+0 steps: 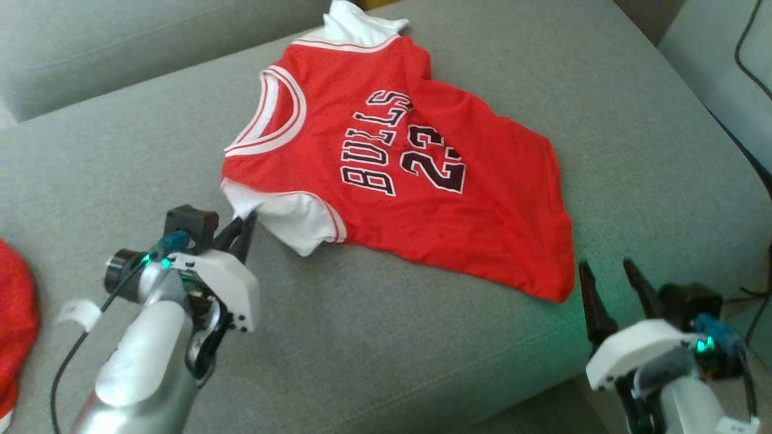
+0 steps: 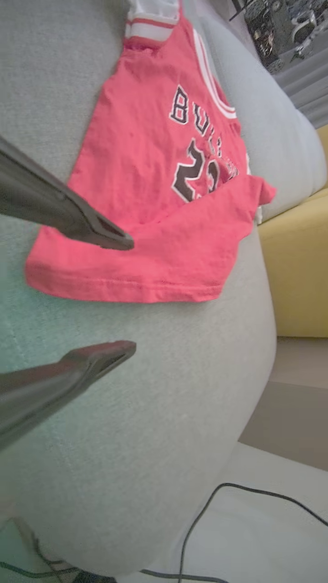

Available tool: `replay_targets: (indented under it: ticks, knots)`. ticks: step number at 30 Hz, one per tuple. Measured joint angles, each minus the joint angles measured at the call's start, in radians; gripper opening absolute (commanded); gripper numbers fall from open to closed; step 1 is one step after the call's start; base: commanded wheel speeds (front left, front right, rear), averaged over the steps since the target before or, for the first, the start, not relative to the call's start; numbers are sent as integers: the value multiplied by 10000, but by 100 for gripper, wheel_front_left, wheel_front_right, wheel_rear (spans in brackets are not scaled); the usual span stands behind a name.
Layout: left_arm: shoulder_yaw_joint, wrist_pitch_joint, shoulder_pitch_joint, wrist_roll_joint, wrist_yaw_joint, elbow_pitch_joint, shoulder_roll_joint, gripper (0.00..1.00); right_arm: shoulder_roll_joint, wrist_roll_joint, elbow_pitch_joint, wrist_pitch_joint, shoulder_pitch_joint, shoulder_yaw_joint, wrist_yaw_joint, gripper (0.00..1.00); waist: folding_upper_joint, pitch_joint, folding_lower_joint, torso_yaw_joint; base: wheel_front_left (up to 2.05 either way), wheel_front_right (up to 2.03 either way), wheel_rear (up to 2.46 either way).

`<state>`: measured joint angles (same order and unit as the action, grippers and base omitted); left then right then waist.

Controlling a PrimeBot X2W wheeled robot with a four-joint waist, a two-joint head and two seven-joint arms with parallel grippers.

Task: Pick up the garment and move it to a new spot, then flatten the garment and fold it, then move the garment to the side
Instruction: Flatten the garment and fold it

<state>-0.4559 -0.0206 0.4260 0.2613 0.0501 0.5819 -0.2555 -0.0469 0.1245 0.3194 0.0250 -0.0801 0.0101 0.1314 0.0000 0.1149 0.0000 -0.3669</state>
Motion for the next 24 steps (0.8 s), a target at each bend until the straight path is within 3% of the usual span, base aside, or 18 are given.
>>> replay_targets:
  ticks: [7,11,23,24]
  knots:
    - [849,247,-992,1678,81,-1960,435,0,4,800,988,-336,534,105,0,100,0,-322,0,365,0,0,0]
    - [1049,654,-1466,2155,-100,-2872,516,0,6,1538,1559,-339,448,102,0,100,0,-325,0,558,0,0,0]
    - [1089,1085,-1779,2242,-593,-4151,487,0,4,2571,3662,194,-1040,-265,0,100,0,102,0,932,0,0,0]
    - [1089,1085,-1779,2242,-598,-4153,487,0,4,2615,3808,192,-1104,-345,0,87,0,119,0,957,0,0,0]
